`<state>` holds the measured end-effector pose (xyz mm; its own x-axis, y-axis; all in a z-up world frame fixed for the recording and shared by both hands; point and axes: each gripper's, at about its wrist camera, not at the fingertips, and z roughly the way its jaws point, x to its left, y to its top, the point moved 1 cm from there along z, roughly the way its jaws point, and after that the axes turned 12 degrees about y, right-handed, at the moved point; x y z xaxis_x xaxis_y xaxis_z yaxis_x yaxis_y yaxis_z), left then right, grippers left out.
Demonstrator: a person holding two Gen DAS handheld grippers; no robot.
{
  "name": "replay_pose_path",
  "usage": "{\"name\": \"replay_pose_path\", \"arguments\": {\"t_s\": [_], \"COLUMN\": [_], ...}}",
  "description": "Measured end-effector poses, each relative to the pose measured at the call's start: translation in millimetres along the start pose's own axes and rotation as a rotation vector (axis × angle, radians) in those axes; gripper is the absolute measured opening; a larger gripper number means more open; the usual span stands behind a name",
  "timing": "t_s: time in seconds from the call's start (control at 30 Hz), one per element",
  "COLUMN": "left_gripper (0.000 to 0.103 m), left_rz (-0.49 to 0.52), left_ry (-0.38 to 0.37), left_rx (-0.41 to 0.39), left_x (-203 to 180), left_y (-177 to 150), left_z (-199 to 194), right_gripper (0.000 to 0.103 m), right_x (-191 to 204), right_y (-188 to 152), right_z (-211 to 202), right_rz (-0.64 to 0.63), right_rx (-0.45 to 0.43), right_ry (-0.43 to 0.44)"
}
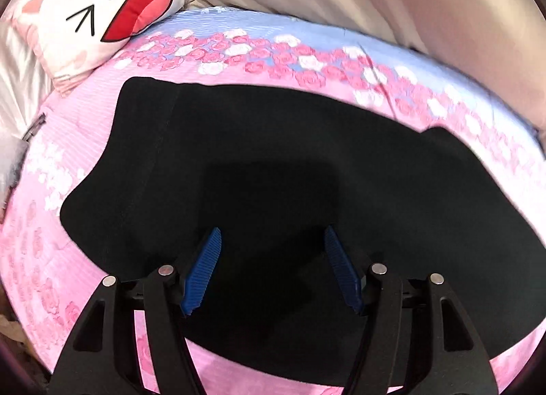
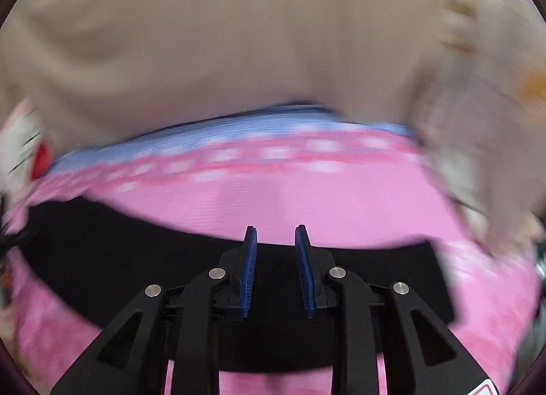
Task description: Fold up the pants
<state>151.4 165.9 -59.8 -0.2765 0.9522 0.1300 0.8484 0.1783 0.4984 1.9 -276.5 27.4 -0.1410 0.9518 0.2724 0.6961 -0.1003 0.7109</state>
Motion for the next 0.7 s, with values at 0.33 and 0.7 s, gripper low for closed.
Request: {"name": "replay_pose_path", "arguments": {"t_s": [0.33, 0.7], "left_gripper": [0.071, 0.090], "left_rz": [0.033, 0.146], "left_ry": [-0.058, -0.012], "left_rx": [-0.006, -0.087], "left_x": [48.1, 25.3], "left_y": [-2.9, -6.7], "left_z": [20.2, 20.7], "right_gripper": [0.020, 0.010], "right_x": [209.1, 212.0], "right_y": [38.5, 58.5], "right_z": [269.2, 304.6], "right_rz": [-0.297, -0.255], "right_rx": [0.302, 0.272], "right_ry": [0.271, 0.200]}}
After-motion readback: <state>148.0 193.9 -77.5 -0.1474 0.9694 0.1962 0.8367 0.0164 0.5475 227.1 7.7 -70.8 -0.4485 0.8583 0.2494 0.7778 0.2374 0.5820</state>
